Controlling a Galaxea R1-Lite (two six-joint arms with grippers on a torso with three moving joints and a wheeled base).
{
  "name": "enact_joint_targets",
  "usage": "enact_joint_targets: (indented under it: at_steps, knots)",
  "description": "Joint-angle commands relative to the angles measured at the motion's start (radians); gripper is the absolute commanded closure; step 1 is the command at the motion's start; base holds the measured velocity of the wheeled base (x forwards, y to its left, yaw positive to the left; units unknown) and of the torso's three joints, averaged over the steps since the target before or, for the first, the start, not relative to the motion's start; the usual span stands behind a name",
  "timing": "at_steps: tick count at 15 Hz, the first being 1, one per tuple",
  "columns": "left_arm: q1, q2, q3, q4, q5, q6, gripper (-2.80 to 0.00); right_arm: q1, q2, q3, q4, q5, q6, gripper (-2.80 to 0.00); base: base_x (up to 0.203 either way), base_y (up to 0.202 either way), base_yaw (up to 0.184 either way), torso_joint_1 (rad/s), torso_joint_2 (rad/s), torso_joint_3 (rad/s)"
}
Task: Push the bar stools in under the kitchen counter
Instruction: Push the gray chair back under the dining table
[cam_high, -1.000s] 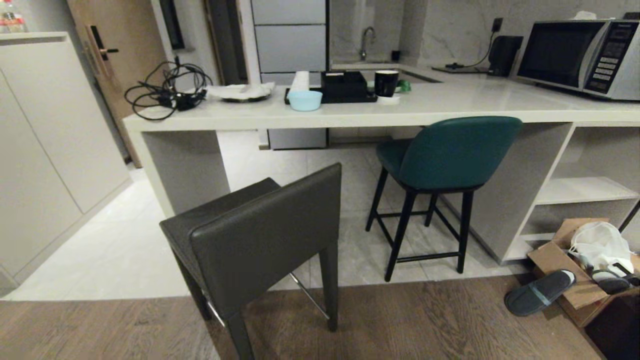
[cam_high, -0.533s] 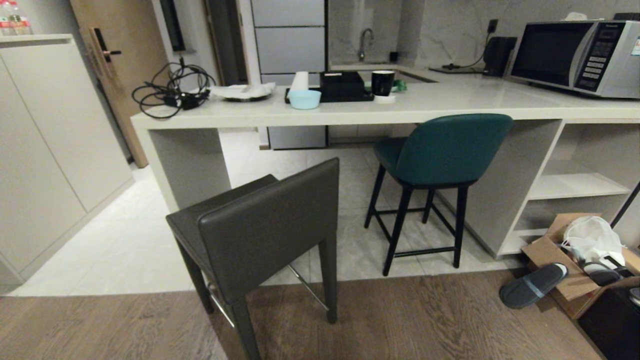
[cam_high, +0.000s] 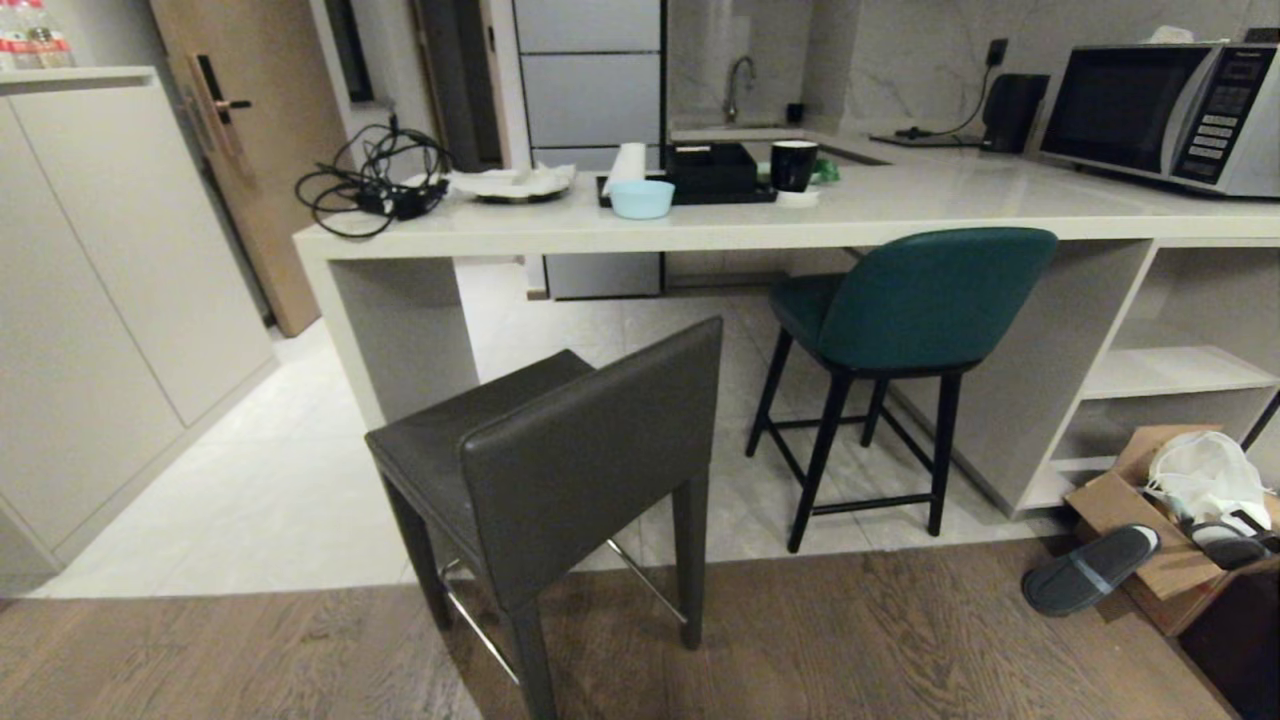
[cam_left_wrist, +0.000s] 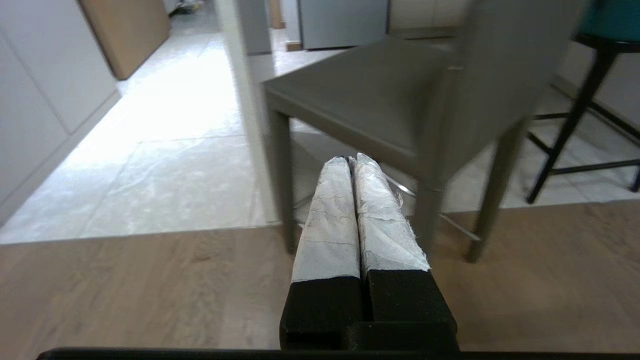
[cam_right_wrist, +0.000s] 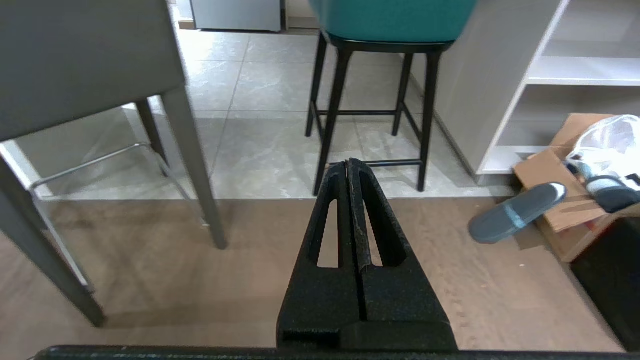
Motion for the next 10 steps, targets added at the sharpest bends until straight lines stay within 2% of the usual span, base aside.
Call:
enact_joint_targets:
  at_steps: [1, 8, 10]
  knots:
    - [0.0, 0.0, 0.018, -0.001, 0.0, 0.002, 0.0, 0.001, 0.001, -0.001, 0.0, 0.001, 0.001, 0.0, 0.0, 0.2, -0.002, 0.002, 0.01, 0.004]
    - [0.0, 0.0, 0.018, 0.001, 0.0, 0.002, 0.0, 0.001, 0.0, 0.0, 0.0, -0.001, 0.001, 0.0, 0.0, 0.194, -0.001, 0.001, 0.0, 0.003]
    - [0.0, 0.0, 0.018, 0.001, 0.0, 0.002, 0.0, 0.002, 0.0, 0.0, 0.0, -0.001, 0.0, 0.0, 0.0, 0.111, 0.0, 0.003, 0.0, 0.0]
